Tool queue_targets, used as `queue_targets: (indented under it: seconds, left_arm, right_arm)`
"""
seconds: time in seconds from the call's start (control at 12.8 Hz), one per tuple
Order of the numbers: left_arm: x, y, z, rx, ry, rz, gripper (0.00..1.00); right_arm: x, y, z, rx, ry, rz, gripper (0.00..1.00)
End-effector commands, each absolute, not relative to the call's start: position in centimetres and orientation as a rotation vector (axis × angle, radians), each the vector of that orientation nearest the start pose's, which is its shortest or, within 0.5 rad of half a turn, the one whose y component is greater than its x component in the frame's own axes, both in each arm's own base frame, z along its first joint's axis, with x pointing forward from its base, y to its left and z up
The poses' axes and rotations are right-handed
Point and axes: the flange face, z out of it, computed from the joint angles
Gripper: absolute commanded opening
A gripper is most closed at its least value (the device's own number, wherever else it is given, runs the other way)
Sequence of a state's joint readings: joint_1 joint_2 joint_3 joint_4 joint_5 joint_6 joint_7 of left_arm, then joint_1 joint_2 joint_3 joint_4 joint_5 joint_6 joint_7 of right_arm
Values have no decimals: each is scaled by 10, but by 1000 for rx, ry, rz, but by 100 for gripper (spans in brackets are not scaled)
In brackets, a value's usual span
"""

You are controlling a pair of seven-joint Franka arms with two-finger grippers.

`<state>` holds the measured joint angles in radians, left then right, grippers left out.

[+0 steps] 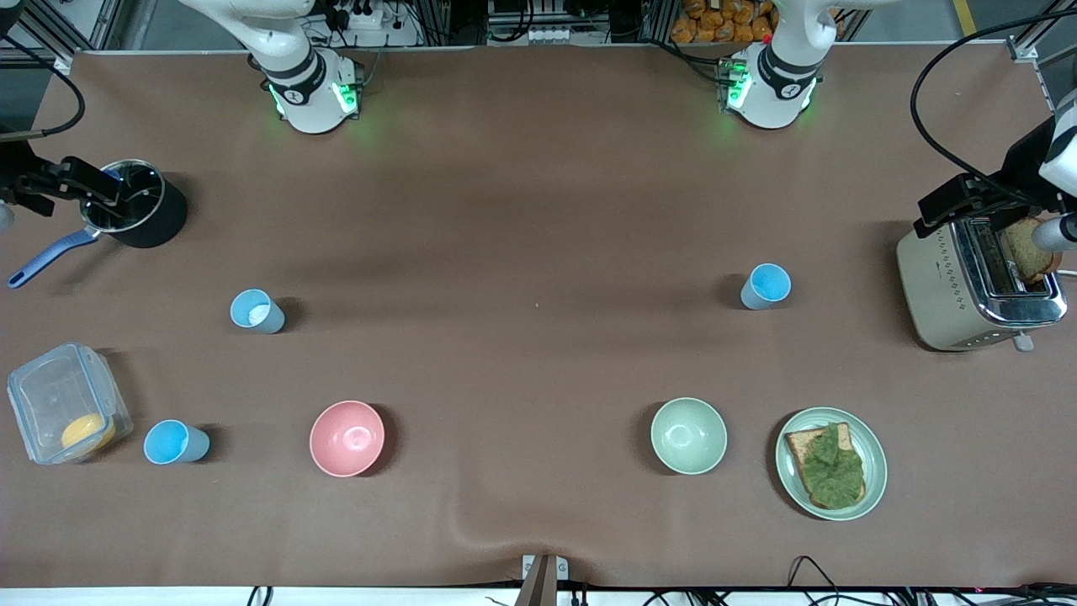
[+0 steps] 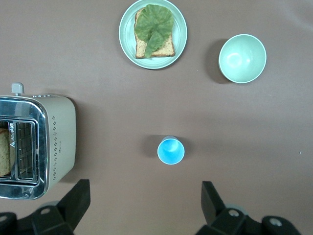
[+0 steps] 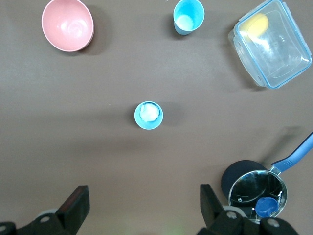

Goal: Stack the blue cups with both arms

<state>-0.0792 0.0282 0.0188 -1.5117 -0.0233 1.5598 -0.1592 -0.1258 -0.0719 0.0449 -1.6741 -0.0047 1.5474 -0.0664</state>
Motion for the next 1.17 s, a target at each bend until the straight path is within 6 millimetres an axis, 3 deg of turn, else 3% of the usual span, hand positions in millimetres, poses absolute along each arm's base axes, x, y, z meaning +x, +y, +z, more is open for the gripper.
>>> queue_targets:
  seconds: [0.0, 1.09]
  left_arm:
    - [557, -35, 641, -3162, -178, -20, 100]
    - [558, -31, 640, -3161, -188, -18, 100]
  right_arm:
    - [524, -45, 613, -3160, 54, 102, 100]
    - [523, -44, 611, -3158, 52, 126, 100]
